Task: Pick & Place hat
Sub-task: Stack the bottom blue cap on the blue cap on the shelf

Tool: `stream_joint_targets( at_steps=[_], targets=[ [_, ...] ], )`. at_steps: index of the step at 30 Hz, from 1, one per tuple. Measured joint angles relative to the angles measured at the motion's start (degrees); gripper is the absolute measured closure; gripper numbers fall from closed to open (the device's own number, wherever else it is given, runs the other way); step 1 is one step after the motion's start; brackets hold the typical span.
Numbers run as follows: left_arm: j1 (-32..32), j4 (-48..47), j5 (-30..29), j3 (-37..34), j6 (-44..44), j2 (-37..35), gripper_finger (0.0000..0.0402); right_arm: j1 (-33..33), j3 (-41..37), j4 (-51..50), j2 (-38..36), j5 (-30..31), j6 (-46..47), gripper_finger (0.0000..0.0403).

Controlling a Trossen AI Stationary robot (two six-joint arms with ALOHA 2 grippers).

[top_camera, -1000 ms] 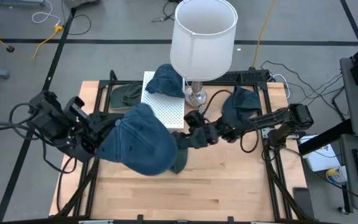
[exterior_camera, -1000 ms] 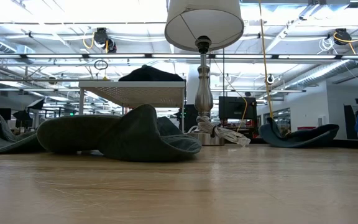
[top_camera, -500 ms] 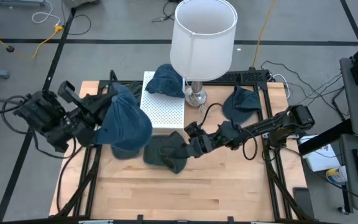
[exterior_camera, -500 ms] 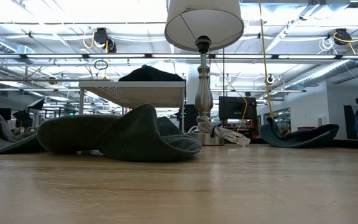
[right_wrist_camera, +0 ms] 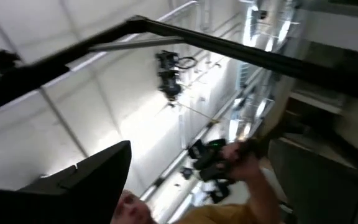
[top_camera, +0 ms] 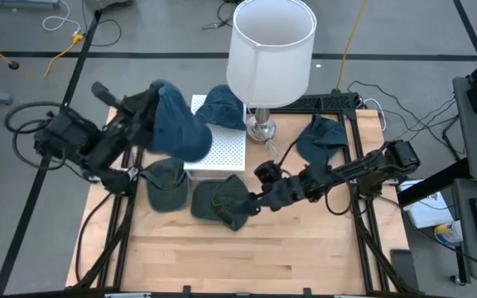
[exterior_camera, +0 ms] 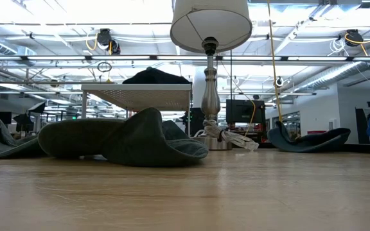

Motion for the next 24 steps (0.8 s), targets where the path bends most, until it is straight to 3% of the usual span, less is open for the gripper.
stream_joint_targets(
  at_steps=[4, 13, 24],
  targets=[
    [5.2, -7.0, 0.2, 0.0, 0.5, 0.1, 0.0400, 0.0, 0.0, 4.9, 0.0, -0.4, 4.6, 0.0028],
    [20.0, -17.8, -1.5, -0.1, -7.6, 1.1, 0.0401, -0.8, 0.0, 9.4, -0.4, -3.0, 9.1, 0.0028],
    [37.3, -28.0, -2.0, -0.1, -24.5, 3.4, 0.0401, -2.0, 0.0, 9.0, -0.8, -2.6, 7.0, 0.0028]
  ],
)
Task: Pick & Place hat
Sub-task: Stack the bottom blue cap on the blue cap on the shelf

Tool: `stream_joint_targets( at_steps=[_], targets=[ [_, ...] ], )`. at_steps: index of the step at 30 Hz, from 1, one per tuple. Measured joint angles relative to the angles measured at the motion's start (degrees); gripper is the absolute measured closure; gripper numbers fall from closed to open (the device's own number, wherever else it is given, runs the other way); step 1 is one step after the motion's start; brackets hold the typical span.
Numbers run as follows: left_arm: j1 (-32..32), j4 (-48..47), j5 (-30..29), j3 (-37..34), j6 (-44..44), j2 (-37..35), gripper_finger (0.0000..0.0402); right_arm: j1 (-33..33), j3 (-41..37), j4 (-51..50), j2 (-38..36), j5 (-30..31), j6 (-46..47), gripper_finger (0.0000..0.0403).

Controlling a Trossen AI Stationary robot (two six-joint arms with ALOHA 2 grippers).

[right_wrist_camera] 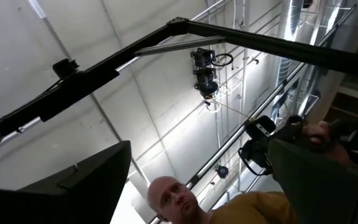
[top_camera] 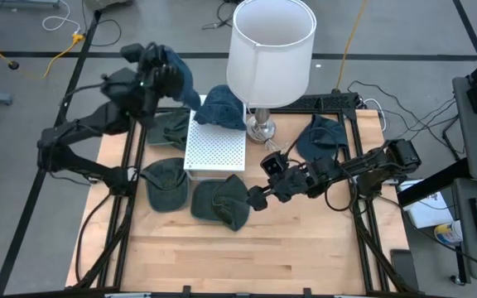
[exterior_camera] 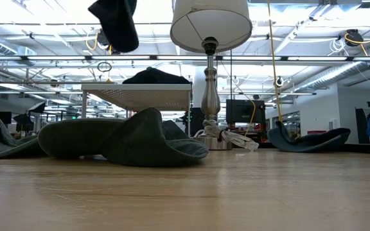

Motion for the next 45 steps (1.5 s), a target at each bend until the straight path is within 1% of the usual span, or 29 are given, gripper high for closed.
stream_joint_targets(
  at_steps=[6, 10, 18, 25, 29, 33, 37, 41, 45],
  targets=[
    [4.6, -4.4, 3.4, 0.0, -6.5, 2.9, 0.0401, 0.0, 0.0, -1.8, 0.0, -0.1, -4.2, 0.0028],
    [7.7, -4.7, 5.8, 0.0, -10.5, 5.2, 0.0401, 0.0, 0.0, -2.9, 0.0, -0.1, -5.6, 0.0028],
    [11.6, -4.7, 7.4, 0.0, -15.9, 9.2, 0.0401, 0.0, 0.0, -3.1, 0.0, -0.3, -5.4, 0.0028],
    [13.8, -4.8, 7.2, 0.0, -21.8, 12.4, 0.0401, 0.0, 0.0, -3.0, 0.0, -0.4, -5.2, 0.0028],
    [14.8, -6.3, 7.1, 0.0, -28.5, 12.6, 0.0401, 0.1, 0.0, -2.9, 0.0, -0.5, -5.1, 0.0028],
    [16.1, -9.4, 7.1, 0.0, -37.0, 12.6, 0.0401, 0.1, 0.0, -2.9, 0.0, -0.5, -5.1, 0.0028],
    [17.1, -11.8, 9.1, 0.0, -43.2, 12.7, 0.0402, 0.1, 0.0, -2.9, 0.0, -0.5, -5.1, 0.0028],
    [16.8, -11.1, 9.7, 0.0, -44.6, 15.1, 0.0402, 0.1, 0.0, -3.0, 0.0, -0.5, -5.1, 0.0028],
    [16.2, -8.1, 10.2, 0.0, -44.8, 17.5, 0.0402, 0.2, 0.0, -2.9, 0.0, -0.6, -5.1, 0.0028]
  ],
)
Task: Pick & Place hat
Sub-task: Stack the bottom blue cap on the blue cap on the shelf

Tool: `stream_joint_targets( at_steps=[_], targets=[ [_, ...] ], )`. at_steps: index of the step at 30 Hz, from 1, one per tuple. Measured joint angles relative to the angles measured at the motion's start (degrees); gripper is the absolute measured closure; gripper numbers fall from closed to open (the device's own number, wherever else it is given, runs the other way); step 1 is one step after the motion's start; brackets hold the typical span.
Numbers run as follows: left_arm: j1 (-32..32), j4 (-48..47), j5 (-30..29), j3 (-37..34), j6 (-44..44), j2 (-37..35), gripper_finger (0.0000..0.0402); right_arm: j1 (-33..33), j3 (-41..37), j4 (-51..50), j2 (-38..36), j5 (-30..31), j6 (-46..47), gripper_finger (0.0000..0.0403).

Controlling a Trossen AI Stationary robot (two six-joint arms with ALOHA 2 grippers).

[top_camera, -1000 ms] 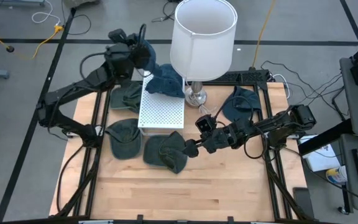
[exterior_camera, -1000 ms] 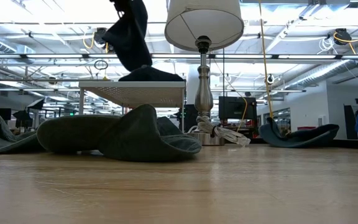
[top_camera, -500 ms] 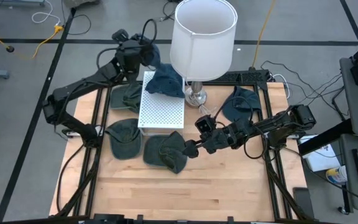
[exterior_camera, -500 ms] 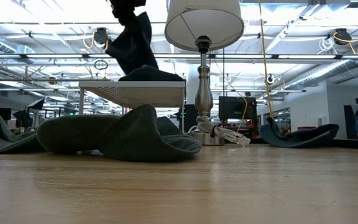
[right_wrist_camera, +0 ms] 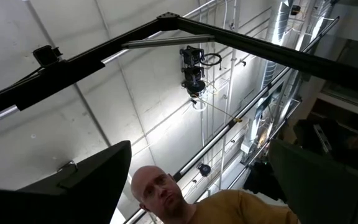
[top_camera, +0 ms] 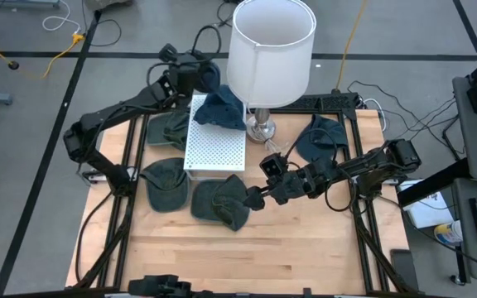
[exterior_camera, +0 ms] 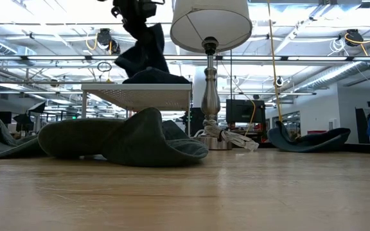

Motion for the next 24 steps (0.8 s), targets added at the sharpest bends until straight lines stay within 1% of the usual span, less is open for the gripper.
stream_joint_targets(
  at_steps=[4, 7, 9, 16, 24],
  targets=[
    [-0.4, 2.6, -1.1, 0.0, 0.5, 1.7, 0.0402, 0.0, 0.0, 0.0, 0.0, -0.1, 0.0, 0.0028],
    [-0.7, 4.5, -2.3, 0.0, -0.2, 1.5, 0.0402, 0.0, 0.0, 0.0, 0.0, -1.0, 0.0, 0.0028],
    [-1.0, 2.6, -2.3, 0.1, -2.5, 1.5, 0.0402, 0.0, 0.0, 0.0, 0.0, -1.4, 0.0, 0.0028],
    [-3.9, -8.9, -1.9, 0.0, -10.4, 1.6, 0.0402, 0.1, 0.0, -0.1, 0.0, -1.4, 0.0, 0.0028],
    [-6.6, -14.2, -1.9, 0.0, -16.3, 1.6, 0.0402, 0.1, 0.0, -0.1, 0.0, -1.5, 0.0, 0.0028]
  ],
)
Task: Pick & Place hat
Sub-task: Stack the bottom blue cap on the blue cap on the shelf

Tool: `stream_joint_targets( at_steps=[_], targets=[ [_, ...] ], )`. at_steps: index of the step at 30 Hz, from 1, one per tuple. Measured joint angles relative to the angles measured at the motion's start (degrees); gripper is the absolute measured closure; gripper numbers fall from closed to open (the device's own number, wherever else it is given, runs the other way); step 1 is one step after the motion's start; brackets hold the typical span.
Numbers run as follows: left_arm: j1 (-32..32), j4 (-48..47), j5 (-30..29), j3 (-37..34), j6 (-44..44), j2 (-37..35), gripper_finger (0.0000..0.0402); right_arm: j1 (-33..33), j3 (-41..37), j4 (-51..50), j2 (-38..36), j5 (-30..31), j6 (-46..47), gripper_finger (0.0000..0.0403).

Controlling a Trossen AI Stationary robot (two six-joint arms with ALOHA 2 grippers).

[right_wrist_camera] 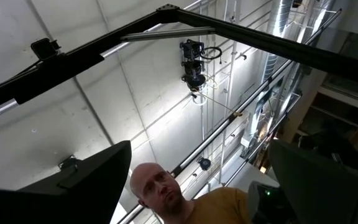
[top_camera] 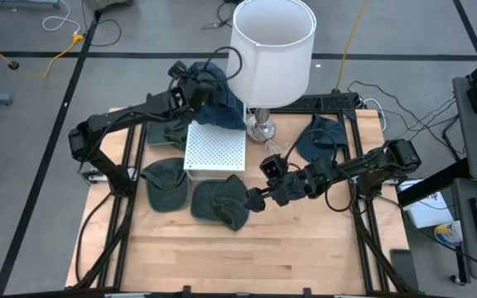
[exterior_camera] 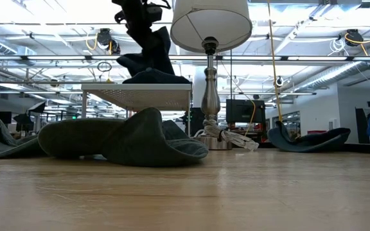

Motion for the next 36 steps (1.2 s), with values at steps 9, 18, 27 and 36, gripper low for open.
stream_joint_targets(
  at_steps=[9, 18, 27, 36],
  targets=[
    [-1.6, -8.4, -0.2, 0.0, -13.5, 0.0, 0.0402, 0.0, 0.0, -5.0, 0.0, -1.4, 0.0, 0.0028],
    [-2.3, -11.6, 4.9, 0.0, -23.9, 0.0, 0.0401, 0.0, 0.0, -8.3, 0.0, -1.6, 0.0, 0.0028],
    [-2.3, -14.2, 9.8, -3.1, -28.9, 0.0, 0.0401, 0.0, 0.0, -9.3, 0.0, -3.1, -0.3, 0.0028],
    [-3.8, -12.4, 13.6, -9.4, -33.3, 0.0, 0.0399, 0.0, 0.0, -14.5, 0.0, -4.2, -2.0, 0.0028]
  ],
)
